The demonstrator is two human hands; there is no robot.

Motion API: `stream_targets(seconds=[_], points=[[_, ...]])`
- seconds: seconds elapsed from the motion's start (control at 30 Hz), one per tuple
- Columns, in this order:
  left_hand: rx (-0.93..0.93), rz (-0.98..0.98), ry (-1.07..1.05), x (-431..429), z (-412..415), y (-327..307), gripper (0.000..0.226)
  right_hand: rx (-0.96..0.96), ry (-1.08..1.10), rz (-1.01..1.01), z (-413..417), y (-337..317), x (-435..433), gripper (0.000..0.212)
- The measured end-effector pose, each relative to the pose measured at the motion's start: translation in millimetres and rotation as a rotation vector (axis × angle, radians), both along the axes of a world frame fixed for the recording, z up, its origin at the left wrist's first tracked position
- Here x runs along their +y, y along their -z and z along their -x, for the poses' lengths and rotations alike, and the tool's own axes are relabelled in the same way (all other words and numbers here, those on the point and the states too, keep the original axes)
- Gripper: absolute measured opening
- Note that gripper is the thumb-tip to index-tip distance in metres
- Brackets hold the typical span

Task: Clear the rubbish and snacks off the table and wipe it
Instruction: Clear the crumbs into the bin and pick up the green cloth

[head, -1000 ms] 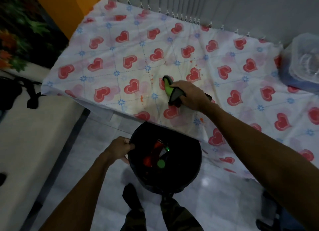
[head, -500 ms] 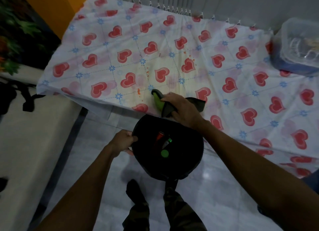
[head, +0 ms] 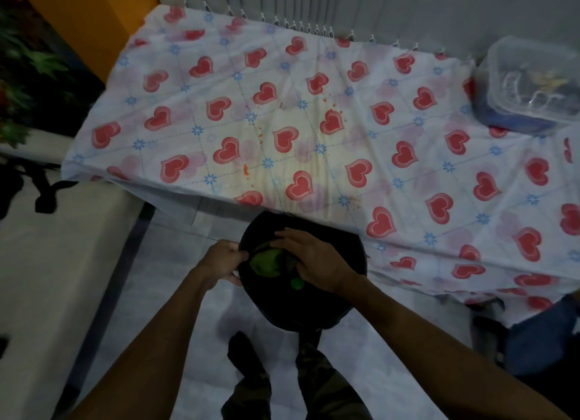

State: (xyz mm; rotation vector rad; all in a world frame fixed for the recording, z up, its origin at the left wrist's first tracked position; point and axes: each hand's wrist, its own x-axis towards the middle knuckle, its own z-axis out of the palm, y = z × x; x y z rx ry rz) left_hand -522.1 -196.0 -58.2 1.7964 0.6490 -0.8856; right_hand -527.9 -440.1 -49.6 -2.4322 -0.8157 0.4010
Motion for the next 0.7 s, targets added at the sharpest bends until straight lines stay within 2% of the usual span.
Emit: stream_targets(seconds=[0.13, 0.23, 0.3, 0.43, 0.53, 0.7], points=[[-0.003, -0.001, -0.008, 0, 4, 2, 0.018, 0.033, 0.072, -0.036, 3, -3, -2, 0.062], [-0.005, 0.009, -0.031, 1, 9, 6, 0.020, 0.087, 0.175, -0.183, 4, 1, -9, 0.062], [0.004, 0.008, -0.040, 4, 15, 9, 0.020, 0.136, 0.323, -0.274, 7, 3, -13, 0.060], [0.034, 0.007, -0.070, 16, 29, 27, 0.017, 0.183, 0.618, -0.219, 19, 19, -21, 0.039], [0.038, -0.023, -0.108, 23, 39, 40, 0.017, 0.206, 0.712, -0.209, 33, 39, -24, 0.026], [-0.003, -0.087, -0.097, 35, 50, 67, 0.023, 0.220, 0.850, -0.011, 51, 75, -23, 0.016]])
